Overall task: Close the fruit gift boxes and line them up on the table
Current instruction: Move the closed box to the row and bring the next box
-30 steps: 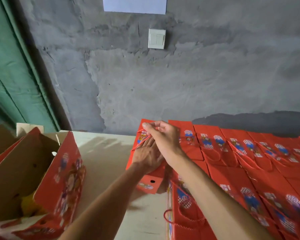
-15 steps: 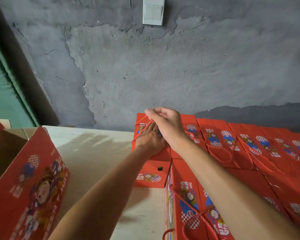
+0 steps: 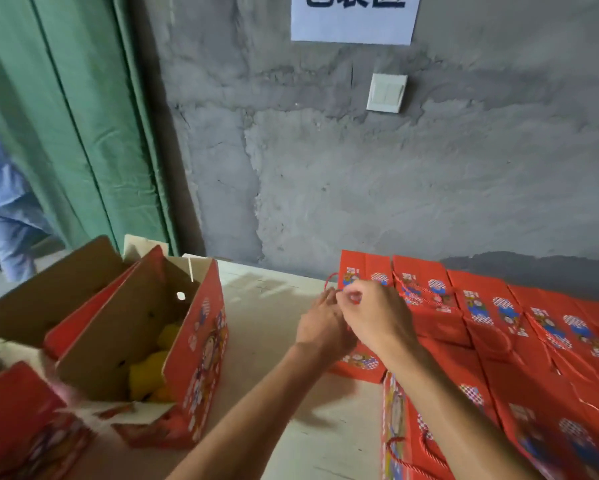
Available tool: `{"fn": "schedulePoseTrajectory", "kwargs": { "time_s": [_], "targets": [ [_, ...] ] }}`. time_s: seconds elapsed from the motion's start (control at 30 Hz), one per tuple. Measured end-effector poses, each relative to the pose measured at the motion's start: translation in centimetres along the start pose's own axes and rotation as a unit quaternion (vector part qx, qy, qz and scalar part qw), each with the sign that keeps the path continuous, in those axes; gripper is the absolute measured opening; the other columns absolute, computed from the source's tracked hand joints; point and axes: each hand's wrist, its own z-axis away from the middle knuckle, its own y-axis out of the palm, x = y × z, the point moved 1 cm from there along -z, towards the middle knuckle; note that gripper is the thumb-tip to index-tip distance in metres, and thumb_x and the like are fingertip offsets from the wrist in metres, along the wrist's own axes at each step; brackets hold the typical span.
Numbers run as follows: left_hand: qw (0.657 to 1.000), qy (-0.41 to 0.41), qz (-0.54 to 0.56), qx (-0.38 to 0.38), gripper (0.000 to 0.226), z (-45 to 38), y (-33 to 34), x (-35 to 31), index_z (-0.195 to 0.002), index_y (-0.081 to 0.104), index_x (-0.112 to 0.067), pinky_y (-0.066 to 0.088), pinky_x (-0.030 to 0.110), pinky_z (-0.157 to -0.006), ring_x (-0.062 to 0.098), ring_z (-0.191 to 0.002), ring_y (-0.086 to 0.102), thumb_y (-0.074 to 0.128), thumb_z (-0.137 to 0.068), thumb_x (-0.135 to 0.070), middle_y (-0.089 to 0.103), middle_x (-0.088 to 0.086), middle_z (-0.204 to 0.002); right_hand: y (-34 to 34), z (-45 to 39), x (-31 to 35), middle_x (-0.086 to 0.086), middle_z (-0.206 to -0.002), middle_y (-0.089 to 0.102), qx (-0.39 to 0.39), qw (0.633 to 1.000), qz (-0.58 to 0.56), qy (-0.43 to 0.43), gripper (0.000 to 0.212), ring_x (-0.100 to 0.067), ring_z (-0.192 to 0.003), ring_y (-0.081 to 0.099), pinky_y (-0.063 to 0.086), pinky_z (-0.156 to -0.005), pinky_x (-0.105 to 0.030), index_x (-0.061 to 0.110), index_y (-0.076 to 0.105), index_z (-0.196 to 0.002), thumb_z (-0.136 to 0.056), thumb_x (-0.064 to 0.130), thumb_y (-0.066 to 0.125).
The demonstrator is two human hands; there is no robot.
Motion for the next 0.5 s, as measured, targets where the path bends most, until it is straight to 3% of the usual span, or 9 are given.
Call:
{"fn": "schedulePoseTrajectory", "kwargs": {
  "time_s": [0.07, 0.17, 0.23, 0.3, 0.4, 0.5],
  "targets": [
    [0.997, -0.039, -0.065, -0.011, 0.051, 3.0, -3.0, 1.4, -0.147, 0.049, -0.017, 0.017, 0.038, -0.125, 0.027, -0.151, 0.028, 0.048, -0.098, -0.032, 0.042, 0.010, -0.156, 0.0, 2.9, 1.8, 0.002, -0.093, 0.077, 0.010, 1.000, -0.027, 0.001, 0.026, -0.028, -0.096, 0.070, 0.055, -0.076, -0.036, 0.025, 0.076, -0.095, -0.092, 0.045, 0.059],
    [0.979, -0.138, -0.148, -0.002, 0.060, 7.9, -7.2, 4.2, -0.151, 0.041, -0.017, 0.001, 0.048, -0.128, 0.028, -0.158, 0.002, 0.044, -0.100, -0.048, 0.012, 0.013, -0.170, 0.3, 7.1, 4.8, 0.006, -0.094, 0.077, 0.034, 0.998, -0.045, -0.005, 0.023, -0.024, -0.093, 0.071, 0.054, -0.074, -0.034, 0.025, 0.075, -0.097, -0.093, 0.040, 0.058],
    [0.964, -0.192, -0.183, 0.000, 0.072, 10.8, -9.6, 5.7, -0.159, 0.025, -0.014, -0.004, 0.055, -0.126, 0.037, -0.157, -0.011, 0.043, -0.100, -0.052, -0.004, 0.019, -0.170, 0.8, 9.4, 6.4, 0.006, -0.097, 0.077, 0.060, 0.996, -0.073, -0.004, 0.021, -0.022, -0.094, 0.071, 0.055, -0.078, -0.033, 0.025, 0.075, -0.098, -0.092, 0.037, 0.059],
    [0.952, -0.239, -0.193, 0.000, 0.080, 13.5, -11.2, 6.9, -0.162, 0.011, -0.011, 0.000, 0.056, -0.125, 0.043, -0.155, -0.013, 0.044, -0.100, -0.050, -0.009, 0.023, -0.169, 1.1, 11.5, 8.1, 0.007, -0.098, 0.078, 0.088, 0.991, -0.098, 0.002, 0.021, -0.020, -0.094, 0.071, 0.055, -0.080, -0.031, 0.025, 0.076, -0.098, -0.092, 0.036, 0.060],
    [0.944, -0.294, -0.150, -0.004, 0.075, 17.2, -12.5, 8.7, -0.161, 0.009, -0.010, 0.022, 0.048, -0.125, 0.044, -0.155, 0.009, 0.045, -0.101, -0.038, 0.009, 0.026, -0.167, 1.6, 14.2, 10.2, 0.013, -0.092, 0.077, 0.116, 0.982, -0.151, 0.019, 0.020, -0.011, -0.090, 0.071, 0.056, -0.081, -0.028, 0.029, 0.077, -0.095, -0.088, 0.040, 0.062],
    [0.940, -0.333, -0.073, -0.005, 0.055, 19.6, -12.9, 9.9, -0.150, 0.028, -0.009, 0.052, 0.041, -0.096, 0.036, -0.127, 0.058, 0.045, -0.101, -0.028, 0.057, 0.018, -0.139, 2.2, 15.9, 11.7, 0.015, -0.091, 0.077, 0.133, 0.969, -0.203, 0.038, 0.020, -0.004, -0.090, 0.071, 0.055, -0.081, -0.024, 0.029, 0.079, -0.095, -0.086, 0.039, 0.065]
  ]
}}
